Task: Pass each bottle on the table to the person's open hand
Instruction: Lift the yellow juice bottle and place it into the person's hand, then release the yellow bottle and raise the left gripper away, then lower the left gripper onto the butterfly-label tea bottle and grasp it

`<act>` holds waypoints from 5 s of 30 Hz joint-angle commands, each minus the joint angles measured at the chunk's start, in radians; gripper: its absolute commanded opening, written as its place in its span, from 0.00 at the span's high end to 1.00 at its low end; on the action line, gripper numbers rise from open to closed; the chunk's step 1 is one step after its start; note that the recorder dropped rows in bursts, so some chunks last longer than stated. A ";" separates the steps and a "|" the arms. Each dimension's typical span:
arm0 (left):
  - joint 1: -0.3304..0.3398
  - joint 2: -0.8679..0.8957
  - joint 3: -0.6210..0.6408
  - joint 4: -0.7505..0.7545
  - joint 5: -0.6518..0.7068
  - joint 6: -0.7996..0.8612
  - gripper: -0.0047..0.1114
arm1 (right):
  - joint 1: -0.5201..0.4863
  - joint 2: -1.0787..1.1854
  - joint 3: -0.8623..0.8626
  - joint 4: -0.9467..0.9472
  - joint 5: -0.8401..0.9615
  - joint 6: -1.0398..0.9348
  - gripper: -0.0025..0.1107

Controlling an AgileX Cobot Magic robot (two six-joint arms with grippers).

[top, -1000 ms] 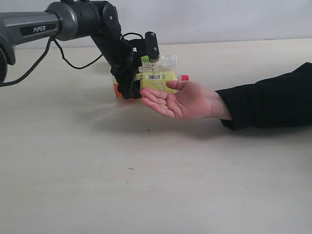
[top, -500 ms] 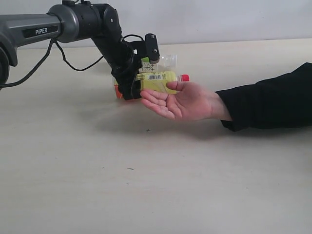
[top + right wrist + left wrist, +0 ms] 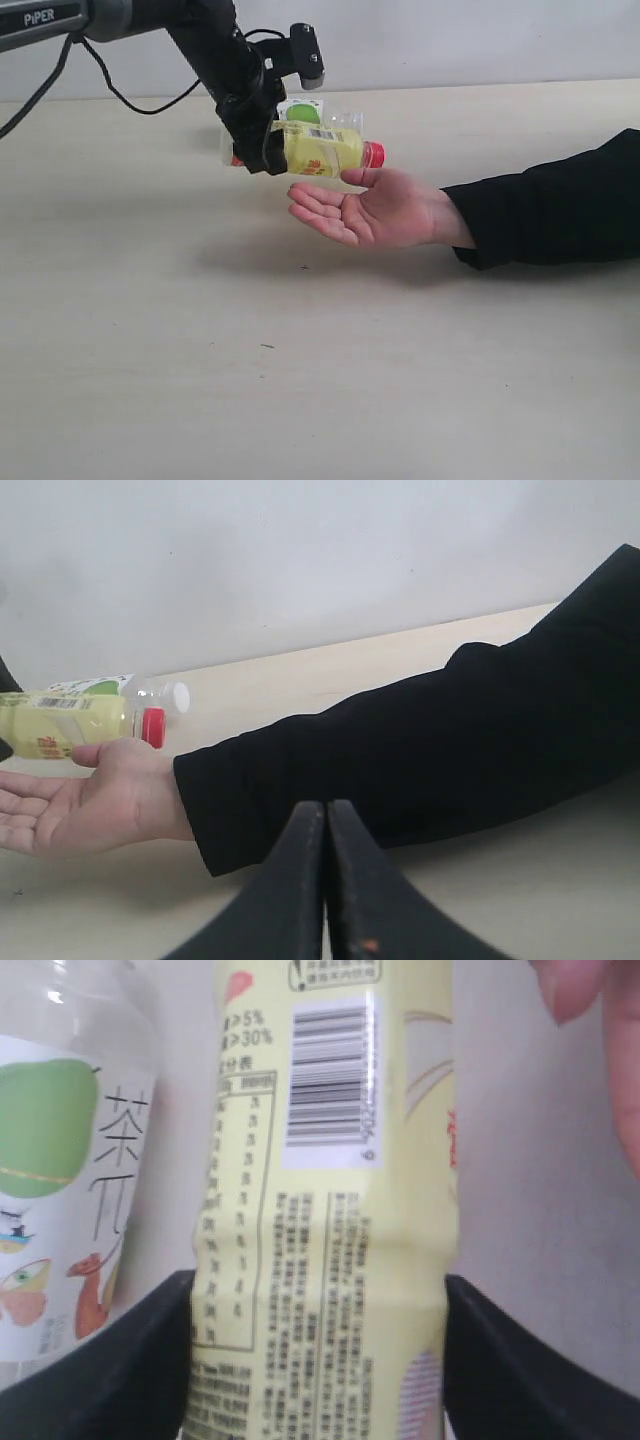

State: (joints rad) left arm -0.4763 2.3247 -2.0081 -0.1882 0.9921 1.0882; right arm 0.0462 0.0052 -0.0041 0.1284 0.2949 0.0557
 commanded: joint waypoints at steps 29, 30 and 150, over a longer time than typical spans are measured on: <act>-0.071 -0.153 0.006 -0.093 0.149 -0.892 0.96 | 0.000 -0.005 0.004 -0.004 -0.008 -0.002 0.98; -0.081 -0.153 0.013 -0.092 0.145 -0.945 0.96 | 0.000 -0.005 0.004 -0.004 -0.008 -0.002 0.98; 0.057 -0.167 0.206 0.263 -0.382 -0.080 0.21 | 0.000 -0.005 0.004 -0.004 -0.008 -0.002 0.98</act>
State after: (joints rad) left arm -0.4225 2.1594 -1.8026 0.0733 0.5745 1.0210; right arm 0.0462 0.0052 -0.0041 0.1284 0.2949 0.0557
